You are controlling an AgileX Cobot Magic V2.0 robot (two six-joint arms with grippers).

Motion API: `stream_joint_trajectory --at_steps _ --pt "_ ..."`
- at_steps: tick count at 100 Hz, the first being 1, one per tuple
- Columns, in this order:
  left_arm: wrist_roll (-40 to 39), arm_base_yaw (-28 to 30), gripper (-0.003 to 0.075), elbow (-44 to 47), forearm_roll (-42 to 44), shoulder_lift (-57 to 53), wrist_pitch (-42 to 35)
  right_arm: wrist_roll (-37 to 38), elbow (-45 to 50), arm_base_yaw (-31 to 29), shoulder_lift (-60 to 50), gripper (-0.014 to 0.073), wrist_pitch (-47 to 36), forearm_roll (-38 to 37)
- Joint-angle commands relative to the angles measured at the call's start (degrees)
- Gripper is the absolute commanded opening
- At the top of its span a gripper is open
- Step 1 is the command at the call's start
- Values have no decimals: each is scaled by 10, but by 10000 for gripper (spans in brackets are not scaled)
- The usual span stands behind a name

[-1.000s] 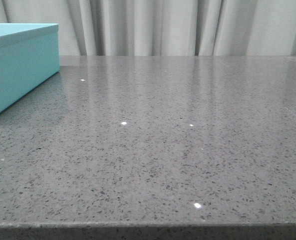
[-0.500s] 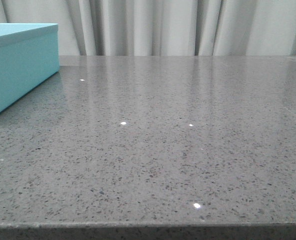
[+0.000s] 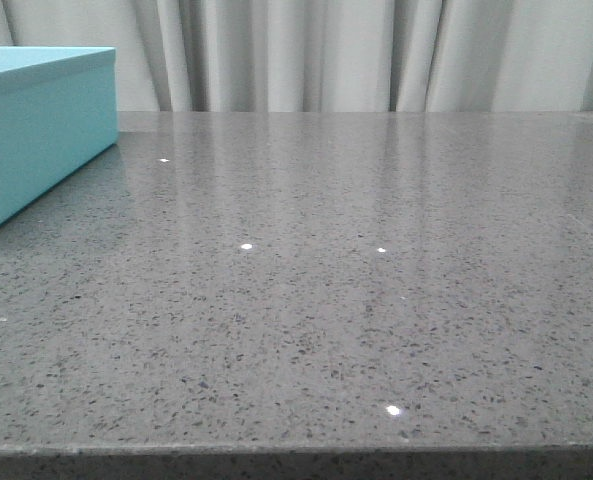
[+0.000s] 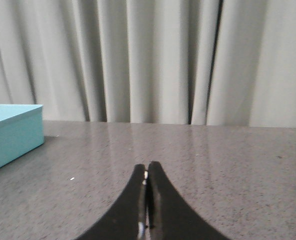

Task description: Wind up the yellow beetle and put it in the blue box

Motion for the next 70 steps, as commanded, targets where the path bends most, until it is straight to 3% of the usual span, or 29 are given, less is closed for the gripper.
stream_joint_trajectory --at_steps 1,25,70 --pt "-8 -5 -20 25 0 -17 -43 -28 20 -52 -7 -66 -121 35" --pt "-8 -5 -20 25 0 -17 -43 -17 83 -156 -7 -66 -149 35" --pt "-8 -5 -20 25 0 -17 -43 -13 102 -176 -9 -66 -79 34"
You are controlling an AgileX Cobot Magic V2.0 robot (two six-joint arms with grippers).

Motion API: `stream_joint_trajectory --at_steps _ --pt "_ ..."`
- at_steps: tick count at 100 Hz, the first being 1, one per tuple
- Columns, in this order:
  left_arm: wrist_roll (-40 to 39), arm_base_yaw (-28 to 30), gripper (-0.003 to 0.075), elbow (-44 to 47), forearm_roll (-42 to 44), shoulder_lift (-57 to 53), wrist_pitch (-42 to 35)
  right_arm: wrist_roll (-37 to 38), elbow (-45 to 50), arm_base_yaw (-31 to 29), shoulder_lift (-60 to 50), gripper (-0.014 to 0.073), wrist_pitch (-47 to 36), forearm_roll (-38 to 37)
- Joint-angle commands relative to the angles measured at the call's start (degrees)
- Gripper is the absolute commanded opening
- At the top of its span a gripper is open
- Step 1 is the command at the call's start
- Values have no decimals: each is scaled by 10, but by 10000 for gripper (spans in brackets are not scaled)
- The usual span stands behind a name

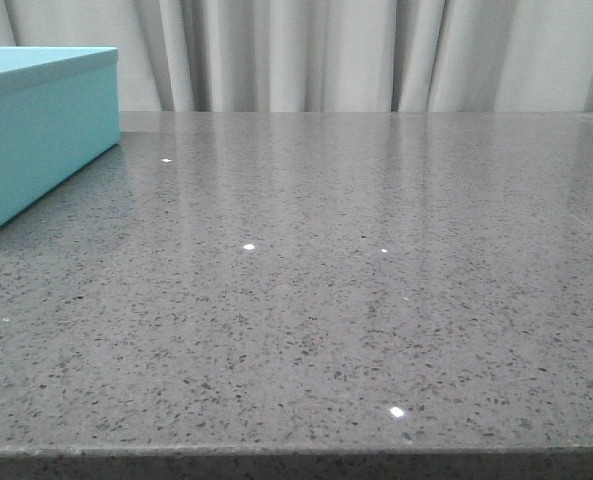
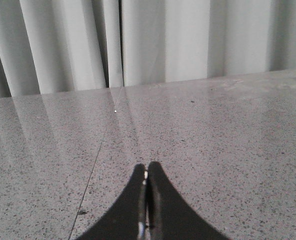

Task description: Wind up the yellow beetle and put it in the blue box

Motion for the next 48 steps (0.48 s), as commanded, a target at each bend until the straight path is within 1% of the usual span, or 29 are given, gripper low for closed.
stream_joint_trajectory --at_steps 1,48 --pt "-8 -5 -20 25 0 -17 -43 1 -10 -4 -9 -66 -33 -2" --pt "-8 -5 -20 25 0 -17 -43 1 -10 -4 -9 -66 -33 -2"
